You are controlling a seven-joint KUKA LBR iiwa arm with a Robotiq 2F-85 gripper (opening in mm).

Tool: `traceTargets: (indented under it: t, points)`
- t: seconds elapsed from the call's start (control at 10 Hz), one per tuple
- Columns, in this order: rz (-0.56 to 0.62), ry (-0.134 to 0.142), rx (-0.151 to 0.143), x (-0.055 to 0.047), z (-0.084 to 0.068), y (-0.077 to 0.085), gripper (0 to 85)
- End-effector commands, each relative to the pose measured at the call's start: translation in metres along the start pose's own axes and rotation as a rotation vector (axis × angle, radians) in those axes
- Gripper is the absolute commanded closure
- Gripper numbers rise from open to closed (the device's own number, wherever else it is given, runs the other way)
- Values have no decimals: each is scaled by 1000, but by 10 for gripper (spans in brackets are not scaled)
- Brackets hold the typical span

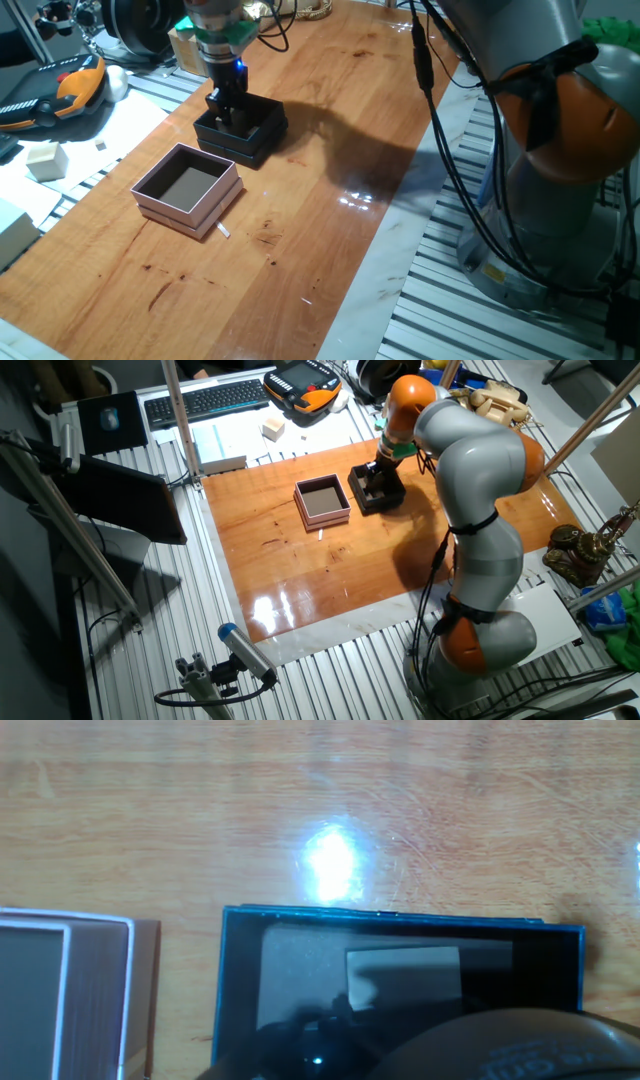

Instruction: Move an object from one box to another

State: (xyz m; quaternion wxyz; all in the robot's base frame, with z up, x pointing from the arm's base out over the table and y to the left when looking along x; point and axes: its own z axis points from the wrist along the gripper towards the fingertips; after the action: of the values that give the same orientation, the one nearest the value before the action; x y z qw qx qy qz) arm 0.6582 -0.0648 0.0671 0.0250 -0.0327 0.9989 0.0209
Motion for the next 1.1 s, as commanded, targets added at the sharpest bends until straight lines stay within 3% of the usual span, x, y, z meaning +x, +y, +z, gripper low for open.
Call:
traceTargets:
  t: [0.0,0.4,1.0]
  points:
    - [0,-5,4,0,-1,0,850]
    - [2,-6,15,3,-22,2,850]
    - [57,-10,53,29,-74,30,850]
